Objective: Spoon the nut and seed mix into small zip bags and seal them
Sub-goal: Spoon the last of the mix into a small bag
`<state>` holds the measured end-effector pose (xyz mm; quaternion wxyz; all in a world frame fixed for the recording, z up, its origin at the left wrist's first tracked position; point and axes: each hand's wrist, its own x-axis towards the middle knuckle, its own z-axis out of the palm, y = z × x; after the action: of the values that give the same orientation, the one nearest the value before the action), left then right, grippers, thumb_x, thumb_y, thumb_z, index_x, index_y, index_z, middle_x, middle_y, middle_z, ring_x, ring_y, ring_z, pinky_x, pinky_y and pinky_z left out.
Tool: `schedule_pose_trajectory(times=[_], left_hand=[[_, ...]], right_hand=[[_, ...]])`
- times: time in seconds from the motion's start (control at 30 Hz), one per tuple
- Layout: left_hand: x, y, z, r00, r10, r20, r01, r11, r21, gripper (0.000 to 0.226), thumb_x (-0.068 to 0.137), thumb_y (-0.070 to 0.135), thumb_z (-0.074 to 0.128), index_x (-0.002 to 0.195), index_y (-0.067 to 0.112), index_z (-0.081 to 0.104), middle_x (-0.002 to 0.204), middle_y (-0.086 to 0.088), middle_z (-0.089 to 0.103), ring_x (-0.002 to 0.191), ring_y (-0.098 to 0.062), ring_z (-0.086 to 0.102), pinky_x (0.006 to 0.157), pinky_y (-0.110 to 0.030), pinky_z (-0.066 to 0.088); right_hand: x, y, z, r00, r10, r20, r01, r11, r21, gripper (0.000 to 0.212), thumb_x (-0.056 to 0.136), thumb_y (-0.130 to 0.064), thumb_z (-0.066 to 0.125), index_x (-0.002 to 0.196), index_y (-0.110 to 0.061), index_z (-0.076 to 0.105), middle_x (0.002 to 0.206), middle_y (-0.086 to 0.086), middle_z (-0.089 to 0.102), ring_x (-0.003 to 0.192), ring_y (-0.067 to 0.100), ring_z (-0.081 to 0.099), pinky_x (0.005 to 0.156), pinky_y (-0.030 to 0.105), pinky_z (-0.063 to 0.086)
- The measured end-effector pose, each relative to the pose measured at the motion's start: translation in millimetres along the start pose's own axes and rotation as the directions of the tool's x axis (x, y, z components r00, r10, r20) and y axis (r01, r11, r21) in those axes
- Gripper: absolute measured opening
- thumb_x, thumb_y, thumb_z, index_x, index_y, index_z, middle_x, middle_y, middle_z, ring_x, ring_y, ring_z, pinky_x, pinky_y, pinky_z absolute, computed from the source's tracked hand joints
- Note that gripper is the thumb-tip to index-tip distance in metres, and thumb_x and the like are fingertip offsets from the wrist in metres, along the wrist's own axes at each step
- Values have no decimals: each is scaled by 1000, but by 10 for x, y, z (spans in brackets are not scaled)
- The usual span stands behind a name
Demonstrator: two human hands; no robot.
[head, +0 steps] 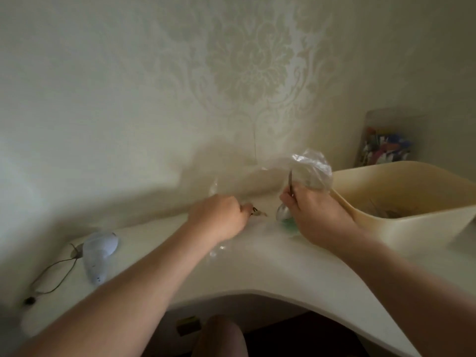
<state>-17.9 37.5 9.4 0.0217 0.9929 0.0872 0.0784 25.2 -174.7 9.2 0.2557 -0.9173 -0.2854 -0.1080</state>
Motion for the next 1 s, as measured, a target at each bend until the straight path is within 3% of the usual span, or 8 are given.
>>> schedule_pose_trajectory(times=[0.1,0.2,0.3,0.37,0.47,0.6,0.77,1.0], left_hand=[[-125,-197,128,982,-78,170,66,995,76,84,100,76,15,90,19,77,83,-4,70,82,-27,69,77,-32,54],[-210,-325,173,975,-105,195,89,992,92,83,97,82,19,69,21,68,68,4,66,66,-19,66,68,-30,52],[-232,-438,226,995,38,-88,-27,993,119,53,94,70,57,72,22,64,69,8,62,67,-19,64,54,-27,40],[-251,-511,319,913,173,-369,-162,985,60,21,85,46,78,81,28,68,81,10,54,72,-22,62,53,-27,35],[-279,-575,473,837,97,-538,-151,987,-57,17,75,42,81,88,34,73,95,4,39,72,-18,45,52,-25,34],[-242,-526,484,967,-228,-116,182,932,-315,42,86,74,60,119,50,68,122,3,43,83,-17,62,72,-30,48],[-76,-370,455,985,-118,127,153,935,-320,81,81,53,74,152,46,36,138,-2,60,113,-24,66,82,-34,52],[155,-228,442,985,-170,39,155,749,-645,77,87,15,67,157,34,40,143,-5,62,125,-24,63,99,-34,55]], right_hand=[[122,52,-51,999,-23,47,27,997,-77,29,110,-38,38,94,-19,54,81,1,64,74,22,64,75,47,56],[204,77,-38,997,-1,79,12,991,-130,32,111,-33,37,91,-18,57,82,3,65,79,23,64,80,47,56],[223,32,-68,997,-9,79,18,994,-111,32,111,-34,36,98,-18,61,87,3,67,84,23,64,84,43,53],[193,-14,-107,999,-28,39,31,996,-79,33,112,-33,36,102,-17,63,87,0,65,83,22,62,83,40,50],[130,-51,-109,997,-72,-1,72,995,-63,40,110,-37,32,106,-17,67,94,2,70,89,23,65,85,44,54],[81,-100,-35,996,-86,-4,85,993,-77,37,110,-38,32,105,-24,66,96,-5,67,87,16,65,83,41,55],[-3,-146,21,995,-79,60,82,995,-54,33,112,-24,35,100,-22,66,87,-18,57,82,2,58,81,28,50],[-12,-123,66,998,53,46,-55,997,56,37,113,-29,35,95,-12,63,80,1,64,75,15,62,70,36,46]])
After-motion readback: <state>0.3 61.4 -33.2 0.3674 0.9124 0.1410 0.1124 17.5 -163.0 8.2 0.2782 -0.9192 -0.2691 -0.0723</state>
